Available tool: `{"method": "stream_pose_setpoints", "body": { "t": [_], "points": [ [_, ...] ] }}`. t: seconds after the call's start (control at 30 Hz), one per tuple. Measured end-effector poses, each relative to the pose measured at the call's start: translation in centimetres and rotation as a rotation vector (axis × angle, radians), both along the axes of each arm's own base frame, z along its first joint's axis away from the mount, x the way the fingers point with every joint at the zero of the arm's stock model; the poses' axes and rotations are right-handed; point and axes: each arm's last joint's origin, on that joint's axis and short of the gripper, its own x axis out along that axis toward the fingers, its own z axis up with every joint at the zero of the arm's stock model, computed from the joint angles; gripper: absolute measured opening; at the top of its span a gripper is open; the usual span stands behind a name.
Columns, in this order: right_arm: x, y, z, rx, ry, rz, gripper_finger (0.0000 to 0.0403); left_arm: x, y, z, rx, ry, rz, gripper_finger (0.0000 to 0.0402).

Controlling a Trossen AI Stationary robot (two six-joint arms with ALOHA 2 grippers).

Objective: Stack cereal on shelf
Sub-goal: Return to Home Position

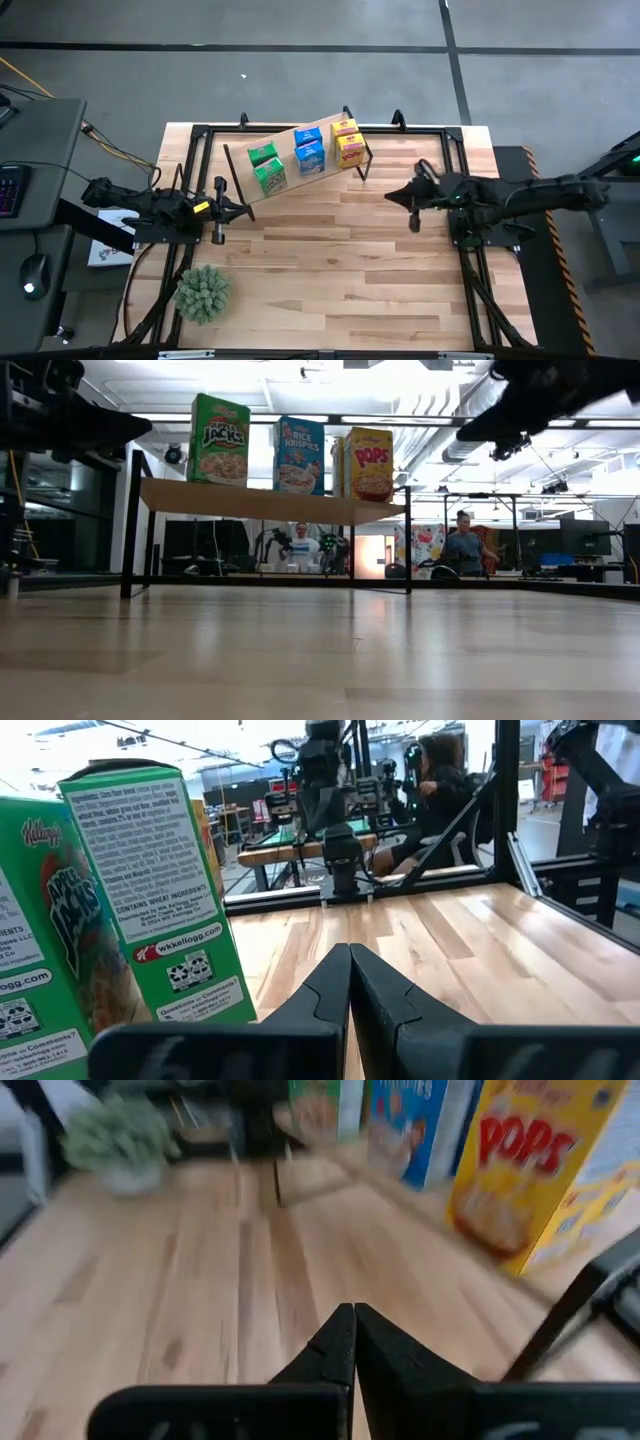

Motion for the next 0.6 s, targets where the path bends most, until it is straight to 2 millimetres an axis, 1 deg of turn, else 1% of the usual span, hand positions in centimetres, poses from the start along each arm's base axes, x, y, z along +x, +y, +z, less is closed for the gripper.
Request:
{"method": "stream_pose_setpoints", "body": {
  "t": [0.13, 0.23, 0.3, 0.47, 0.57, 0.6],
  "points": [
    [-1.9, -1.3, -1.6, 0.011, -0.072, 0.018, 0.0001, 0.0, 0.0, 0.0, 0.007, 0.001, 0.001, 0.0001],
    [-2.8, -1.7, -2.4, 0.033, -0.118, 0.011, 0.0000, 0.0, 0.0, 0.0, 0.007, 0.001, 0.001, 0.0001],
    [-3.2, -1.7, -3.3, 0.020, -0.155, 0.042, 0.0000, 0.0, 0.0, 0.0, 0.007, 0.001, 0.001, 0.0004],
    [-3.7, -1.5, -6.7, -0.017, -0.260, 0.068, 0.0000, 0.0, 0.0, 0.0, 0.008, 0.001, 0.003, 0.0004],
    [-3.9, -1.5, -8.0, -0.074, -0.302, 0.077, 0.0000, 0.0, 0.0, 0.0, 0.008, 0.002, 0.003, 0.0003],
    [-3.9, -1.5, -8.1, -0.082, -0.303, 0.074, 0.0000, 0.0, 0.0, 0.0, 0.008, 0.002, 0.003, 0.0003]
  ]
}}
